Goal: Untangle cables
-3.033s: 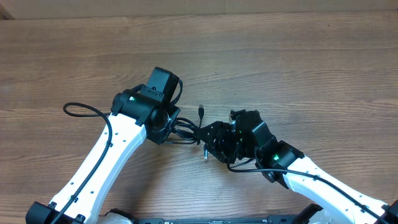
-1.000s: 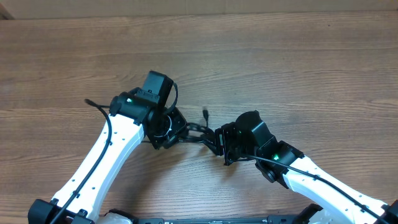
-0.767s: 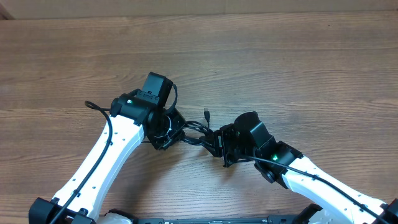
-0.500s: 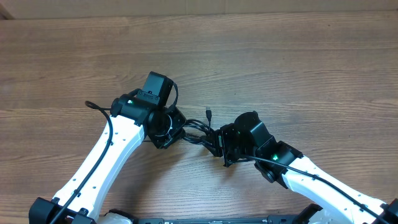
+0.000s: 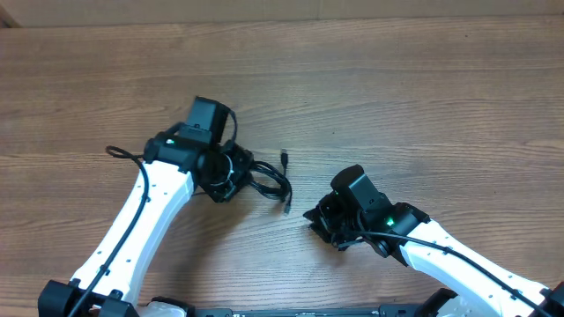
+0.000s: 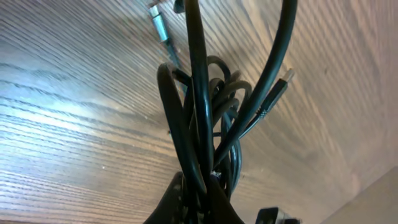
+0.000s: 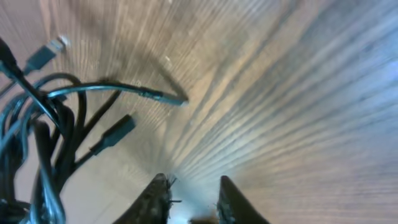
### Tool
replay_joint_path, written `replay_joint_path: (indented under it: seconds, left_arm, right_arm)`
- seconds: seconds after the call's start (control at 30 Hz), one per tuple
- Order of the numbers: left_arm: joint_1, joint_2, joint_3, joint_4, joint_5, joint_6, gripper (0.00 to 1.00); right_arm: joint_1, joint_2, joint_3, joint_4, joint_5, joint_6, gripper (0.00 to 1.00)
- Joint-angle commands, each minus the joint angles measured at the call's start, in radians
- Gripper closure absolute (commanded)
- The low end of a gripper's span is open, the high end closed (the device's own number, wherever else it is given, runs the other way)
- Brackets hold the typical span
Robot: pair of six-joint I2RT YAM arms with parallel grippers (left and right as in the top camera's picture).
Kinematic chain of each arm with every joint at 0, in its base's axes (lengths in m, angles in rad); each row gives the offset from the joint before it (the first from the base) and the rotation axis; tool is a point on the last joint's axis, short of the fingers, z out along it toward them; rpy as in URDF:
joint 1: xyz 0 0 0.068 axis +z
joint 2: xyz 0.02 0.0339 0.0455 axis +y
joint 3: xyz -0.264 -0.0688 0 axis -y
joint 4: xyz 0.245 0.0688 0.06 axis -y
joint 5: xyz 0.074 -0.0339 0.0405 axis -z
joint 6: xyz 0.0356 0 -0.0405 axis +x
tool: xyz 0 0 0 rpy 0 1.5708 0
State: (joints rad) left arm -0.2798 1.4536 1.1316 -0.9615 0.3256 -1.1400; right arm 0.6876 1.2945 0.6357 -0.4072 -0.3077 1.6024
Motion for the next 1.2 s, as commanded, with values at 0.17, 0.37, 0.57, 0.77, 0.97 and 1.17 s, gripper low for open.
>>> replay_joint_path:
  seconds: [0.17, 0.37, 0.57, 0.77, 0.97, 1.17]
  left_arm:
    - [0.004, -0.002, 0.002, 0.001, 0.005, -0.073, 0.96]
    - [0.004, -0.002, 0.002, -0.001, 0.005, -0.173, 0.96]
    - [-0.002, -0.002, 0.002, -0.009, 0.015, -0.212, 0.96]
    - [-0.032, -0.002, 0.002, -0.008, 0.016, -0.256, 0.96]
    - [-0.055, -0.002, 0.002, -0.007, 0.046, -0.266, 0.96]
    - [-0.055, -0.002, 0.002, -0.006, 0.122, -0.274, 0.96]
  right_arm:
    - [0.000, -0.003, 0.012, 0.162, -0.075, -0.311, 0.35]
    - [0.007, -0.003, 0.012, 0.306, -0.174, -0.398, 0.26]
    - [0.024, -0.003, 0.012, 0.316, -0.111, -0.278, 0.26]
    - [0.064, -0.002, 0.012, 0.317, -0.019, -0.263, 0.26]
    - [0.076, -0.002, 0.012, 0.312, 0.061, -0.234, 0.29]
    - [0.076, 0.023, 0.012, 0.286, 0.141, -0.123, 0.29]
